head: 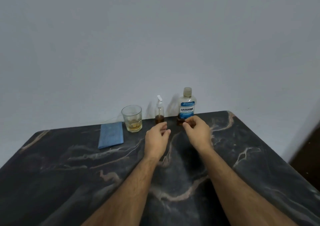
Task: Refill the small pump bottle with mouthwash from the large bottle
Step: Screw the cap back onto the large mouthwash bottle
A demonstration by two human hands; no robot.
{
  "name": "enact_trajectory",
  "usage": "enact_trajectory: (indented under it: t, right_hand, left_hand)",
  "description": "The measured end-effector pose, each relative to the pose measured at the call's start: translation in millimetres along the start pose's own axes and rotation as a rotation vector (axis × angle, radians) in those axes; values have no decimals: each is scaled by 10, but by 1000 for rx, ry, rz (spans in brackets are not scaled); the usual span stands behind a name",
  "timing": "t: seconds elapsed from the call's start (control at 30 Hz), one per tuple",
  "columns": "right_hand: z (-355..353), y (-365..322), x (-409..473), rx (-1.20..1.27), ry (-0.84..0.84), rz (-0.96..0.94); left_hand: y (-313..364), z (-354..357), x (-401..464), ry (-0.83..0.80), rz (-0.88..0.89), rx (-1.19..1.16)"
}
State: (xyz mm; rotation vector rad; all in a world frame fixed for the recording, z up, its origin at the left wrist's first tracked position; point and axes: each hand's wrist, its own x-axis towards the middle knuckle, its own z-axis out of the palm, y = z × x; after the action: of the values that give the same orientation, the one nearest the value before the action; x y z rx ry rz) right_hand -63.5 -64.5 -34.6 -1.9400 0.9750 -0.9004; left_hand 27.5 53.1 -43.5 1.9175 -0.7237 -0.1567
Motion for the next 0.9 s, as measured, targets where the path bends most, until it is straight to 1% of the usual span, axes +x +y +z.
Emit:
enact_trajectory:
  t: [0.13,0.27,0.37,0.47,0.6,0.73,0.9]
  right_hand:
    - [146,-178,-511,21,-142,-65]
    - [335,-385,-915,-41,-237,-138]
    - [504,-592,-1119,-84,-302,-177]
    - [700,-762,-1276,-125,-360,-172]
    - [937,-890,-1338,-194,-393,-120]
    - [1198,-950,-1247,-247,-411,-79]
    - [1511,-1027,-963,-251,-367,-98]
  left_hand:
    - [-133,-441,-295,20,6,39]
    - [-287,-899,-571,60,-5,85]
    - [-425,-1216,-728,111,-52,89]
    - [-559,-1496,-797,150,-88,118]
    - [-687,-1800,-715,216,-155,159]
    - [-801,-1960,-479,243,-227,180]
    - [-882,-1999,-92,245,-282,238]
